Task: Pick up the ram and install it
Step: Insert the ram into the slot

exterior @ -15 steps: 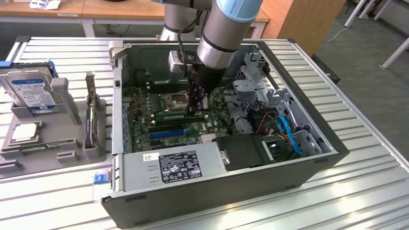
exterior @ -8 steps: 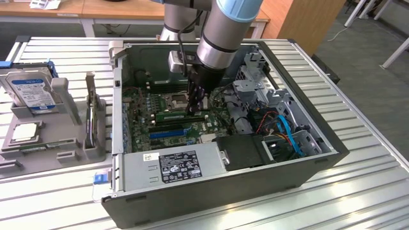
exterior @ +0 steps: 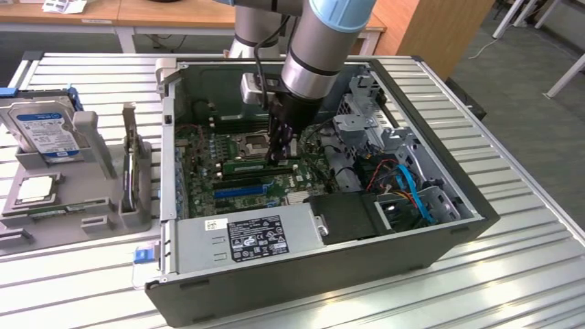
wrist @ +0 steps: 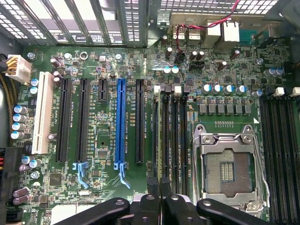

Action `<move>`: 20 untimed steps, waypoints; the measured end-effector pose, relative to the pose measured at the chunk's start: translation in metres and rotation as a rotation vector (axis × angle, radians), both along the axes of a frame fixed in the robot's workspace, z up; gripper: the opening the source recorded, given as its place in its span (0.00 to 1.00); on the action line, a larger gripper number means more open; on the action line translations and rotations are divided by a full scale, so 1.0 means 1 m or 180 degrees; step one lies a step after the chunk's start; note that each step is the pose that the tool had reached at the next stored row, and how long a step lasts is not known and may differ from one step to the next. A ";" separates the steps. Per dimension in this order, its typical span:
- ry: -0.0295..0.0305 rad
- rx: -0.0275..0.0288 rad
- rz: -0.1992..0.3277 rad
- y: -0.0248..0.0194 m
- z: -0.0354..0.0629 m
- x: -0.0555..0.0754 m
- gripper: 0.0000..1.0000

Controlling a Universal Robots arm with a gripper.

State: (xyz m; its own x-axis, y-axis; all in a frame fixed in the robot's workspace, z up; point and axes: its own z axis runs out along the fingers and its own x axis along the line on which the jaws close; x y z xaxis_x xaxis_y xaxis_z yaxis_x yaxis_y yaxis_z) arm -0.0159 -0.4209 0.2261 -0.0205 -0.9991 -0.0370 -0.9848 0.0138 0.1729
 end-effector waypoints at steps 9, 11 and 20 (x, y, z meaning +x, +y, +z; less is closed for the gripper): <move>0.0000 0.0001 0.0000 0.0001 0.0027 0.000 0.11; 0.0000 0.0000 0.0000 0.0000 0.0029 0.000 0.11; 0.0008 0.0000 0.0000 0.0000 0.0030 0.001 0.11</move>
